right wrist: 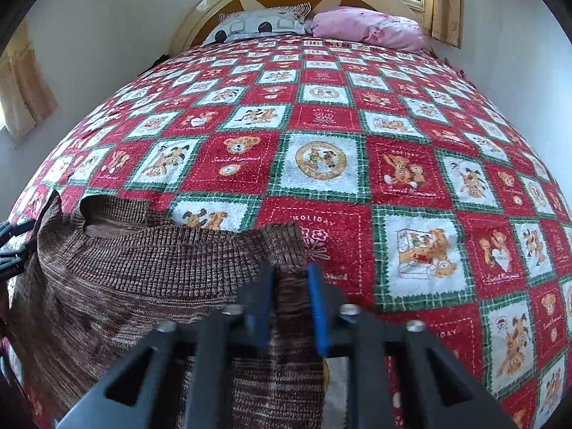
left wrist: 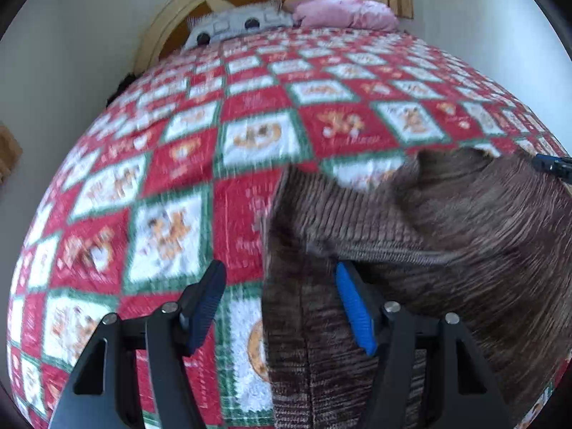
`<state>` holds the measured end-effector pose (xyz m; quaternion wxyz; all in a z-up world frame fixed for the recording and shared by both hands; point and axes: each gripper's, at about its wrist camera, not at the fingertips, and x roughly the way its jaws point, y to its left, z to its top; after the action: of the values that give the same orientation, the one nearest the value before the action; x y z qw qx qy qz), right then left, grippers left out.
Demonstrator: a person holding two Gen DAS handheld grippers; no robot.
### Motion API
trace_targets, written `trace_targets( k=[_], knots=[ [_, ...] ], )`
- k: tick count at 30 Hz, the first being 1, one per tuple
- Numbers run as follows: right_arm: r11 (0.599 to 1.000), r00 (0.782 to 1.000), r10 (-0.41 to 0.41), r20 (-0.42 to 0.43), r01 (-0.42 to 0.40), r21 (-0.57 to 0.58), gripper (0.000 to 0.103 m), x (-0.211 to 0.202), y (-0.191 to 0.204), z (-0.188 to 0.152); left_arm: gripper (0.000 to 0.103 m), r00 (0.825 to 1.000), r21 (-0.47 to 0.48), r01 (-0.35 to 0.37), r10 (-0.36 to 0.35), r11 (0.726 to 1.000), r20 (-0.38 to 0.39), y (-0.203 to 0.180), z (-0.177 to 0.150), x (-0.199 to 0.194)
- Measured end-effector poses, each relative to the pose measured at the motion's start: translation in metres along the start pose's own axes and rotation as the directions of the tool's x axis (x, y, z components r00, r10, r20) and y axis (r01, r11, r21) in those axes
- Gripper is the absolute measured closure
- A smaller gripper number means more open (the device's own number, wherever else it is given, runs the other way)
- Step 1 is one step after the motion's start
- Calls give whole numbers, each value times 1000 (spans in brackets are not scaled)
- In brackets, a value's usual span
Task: Fold small clothes
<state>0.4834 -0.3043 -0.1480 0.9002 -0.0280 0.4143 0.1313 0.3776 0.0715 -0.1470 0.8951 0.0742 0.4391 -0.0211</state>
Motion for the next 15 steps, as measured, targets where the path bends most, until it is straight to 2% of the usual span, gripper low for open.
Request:
trace_targets(
  k=[2,6,10,11,12,13,14,15],
  knots=[
    [1000,1000,3,30,-4,22,98,-5,-2,4,36,1000,-21,8,-7,1000,20,2,-6,-1],
    [990,994,-19,108,3,141,99,-20,-21,5,35,1000,-51,2,-1,999,30,3,-12,-4],
    [984,996,-70,56,60,165,98,-8,-25,-2,33,998,-28,-39,41,999,51,-2,-13,-7],
    [985,996,-83,46,75,153,95,-5,-24,-2,33,996,-26,-56,57,998,64,-2,-11,-12],
    [984,991,-131,42,124,130,89,-5,-22,-1,33,993,-24,-68,70,997,99,-2,-7,-21],
    [982,987,-155,51,149,115,73,-7,-22,-1,33,990,-21,-69,71,997,124,-2,-3,-26],
    [983,985,-159,62,152,101,63,-11,-21,0,33,985,-8,-70,70,998,156,-3,2,-34],
    [989,988,-131,76,125,85,46,-15,-18,3,30,983,10,-74,71,997,170,-5,6,-37]
  ],
)
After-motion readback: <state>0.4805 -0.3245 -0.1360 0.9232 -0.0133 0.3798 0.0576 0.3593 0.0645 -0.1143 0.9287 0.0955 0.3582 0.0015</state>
